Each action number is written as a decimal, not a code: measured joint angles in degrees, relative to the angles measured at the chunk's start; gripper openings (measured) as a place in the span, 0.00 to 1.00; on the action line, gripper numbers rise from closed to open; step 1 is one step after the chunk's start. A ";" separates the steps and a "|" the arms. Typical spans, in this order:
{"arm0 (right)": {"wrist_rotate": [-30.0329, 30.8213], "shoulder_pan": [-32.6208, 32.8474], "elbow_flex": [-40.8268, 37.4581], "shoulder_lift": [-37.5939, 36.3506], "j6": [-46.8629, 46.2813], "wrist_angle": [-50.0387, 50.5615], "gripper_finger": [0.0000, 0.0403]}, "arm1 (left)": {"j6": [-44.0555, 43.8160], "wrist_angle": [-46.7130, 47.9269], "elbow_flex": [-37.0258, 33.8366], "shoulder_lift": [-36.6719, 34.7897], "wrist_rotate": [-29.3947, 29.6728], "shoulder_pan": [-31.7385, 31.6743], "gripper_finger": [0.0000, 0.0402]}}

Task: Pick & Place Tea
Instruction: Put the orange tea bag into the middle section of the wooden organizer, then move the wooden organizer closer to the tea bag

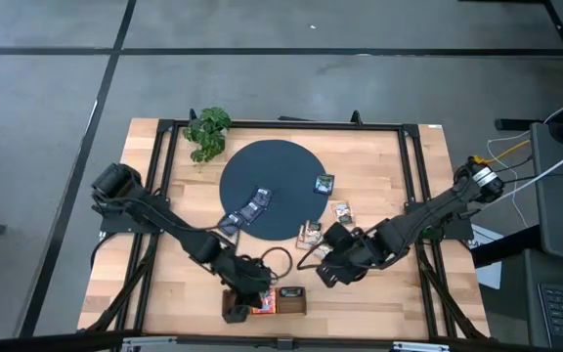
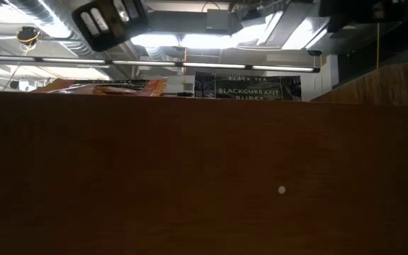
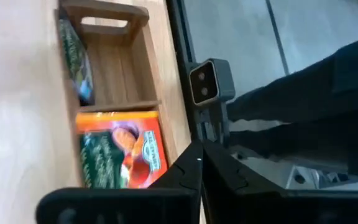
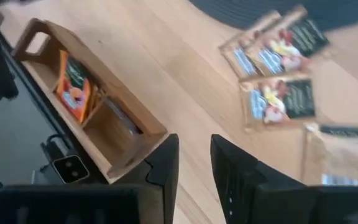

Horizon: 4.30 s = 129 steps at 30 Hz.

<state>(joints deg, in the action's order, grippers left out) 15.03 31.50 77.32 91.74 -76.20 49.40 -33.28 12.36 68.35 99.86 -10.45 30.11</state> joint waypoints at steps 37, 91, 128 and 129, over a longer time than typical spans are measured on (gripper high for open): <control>3.45 5.60 0.02 -3.84 -1.36 9.69 0.24 | 0.98 15.30 11.31 13.14 7.92 1.62 0.01; -8.72 -7.78 -33.68 -13.74 -0.69 -24.89 0.20 | -4.82 -15.45 -12.63 -6.23 -4.89 -26.07 0.01; -14.88 -17.78 -33.68 -13.59 22.71 -35.91 0.33 | -14.66 2.76 -27.02 -35.94 -14.74 -21.92 0.01; -14.86 -17.78 -33.68 -13.59 22.71 -35.93 0.33 | -17.42 0.03 -27.88 -37.34 -14.76 -19.80 0.01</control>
<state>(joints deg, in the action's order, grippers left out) 0.16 13.72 43.64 78.15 -53.49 13.47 -50.69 12.39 40.47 62.51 -25.21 10.30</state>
